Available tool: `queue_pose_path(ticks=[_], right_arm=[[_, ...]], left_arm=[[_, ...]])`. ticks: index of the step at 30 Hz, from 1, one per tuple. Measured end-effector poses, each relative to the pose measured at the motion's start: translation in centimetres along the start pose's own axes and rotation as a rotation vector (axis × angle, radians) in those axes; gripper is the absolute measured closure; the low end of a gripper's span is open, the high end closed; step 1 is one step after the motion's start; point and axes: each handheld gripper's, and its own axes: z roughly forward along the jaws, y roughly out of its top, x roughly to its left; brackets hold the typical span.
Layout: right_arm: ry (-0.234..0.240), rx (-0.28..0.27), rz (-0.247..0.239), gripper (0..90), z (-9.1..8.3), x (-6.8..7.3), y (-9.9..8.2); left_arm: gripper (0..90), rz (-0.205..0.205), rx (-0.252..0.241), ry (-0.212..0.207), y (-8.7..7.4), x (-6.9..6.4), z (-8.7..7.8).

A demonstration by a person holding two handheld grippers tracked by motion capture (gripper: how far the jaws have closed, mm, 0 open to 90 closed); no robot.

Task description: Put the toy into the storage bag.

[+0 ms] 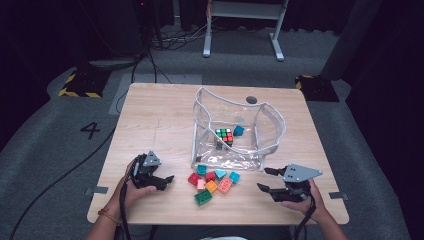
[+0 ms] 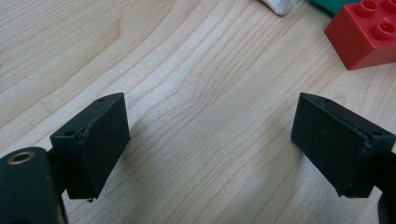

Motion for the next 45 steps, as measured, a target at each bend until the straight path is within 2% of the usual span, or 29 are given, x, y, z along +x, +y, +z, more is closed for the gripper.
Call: queue_pose_path(ticks=[3,6,11,14,15,17,19,21,24,25,31,36,37,45], right_arm=[[0.030,0.026,-0.004,41.6,1.5,0.1,-0.4],[0.037,0.059,0.008,43.2,3.1,0.5,-0.7],[0.048,0.100,-0.020,43.8,5.9,0.5,-1.0],[0.052,0.139,0.022,43.8,7.1,0.5,-1.2],[0.059,0.139,0.023,43.8,7.4,0.4,-1.3],[0.074,0.137,-0.001,43.7,8.1,0.3,-1.3],[0.074,0.136,-0.015,43.8,8.4,0.3,-1.1],[0.076,0.136,0.000,43.8,8.6,0.3,-1.0],[0.076,0.136,-0.006,45.5,8.9,0.2,-0.8],[0.078,0.138,0.007,47.4,9.1,0.3,-0.7],[0.098,0.131,0.016,58.4,9.3,0.2,-0.6],[0.077,0.131,0.029,59.1,9.1,0.3,-0.7],[0.075,0.133,0.017,59.1,9.0,0.2,-0.8],[0.081,0.116,0.017,59.3,8.1,-0.1,-1.3]], left_arm=[[11.6,0.003,0.001,-0.002,0.0,0.0,0.0],[11.6,0.001,0.000,-0.001,0.0,0.0,0.0],[11.6,0.001,0.000,0.000,0.0,0.0,0.0],[11.6,0.005,0.001,-0.004,0.0,0.0,0.0],[11.6,0.006,0.002,-0.004,0.0,0.1,0.0],[11.6,0.007,0.003,-0.006,0.0,0.1,0.0],[11.6,0.006,0.004,-0.006,0.0,0.1,0.0],[11.6,0.006,0.004,-0.006,0.0,0.1,0.0],[11.6,0.006,0.003,-0.006,0.0,0.1,0.0],[11.6,0.006,0.004,-0.006,0.0,0.1,0.0],[11.6,0.006,0.004,-0.007,0.0,0.1,0.0],[11.6,0.007,0.001,-0.003,0.0,0.1,0.0],[11.6,0.005,0.001,-0.004,0.0,0.0,0.0],[11.6,0.000,0.000,-0.001,0.0,0.0,0.0]])
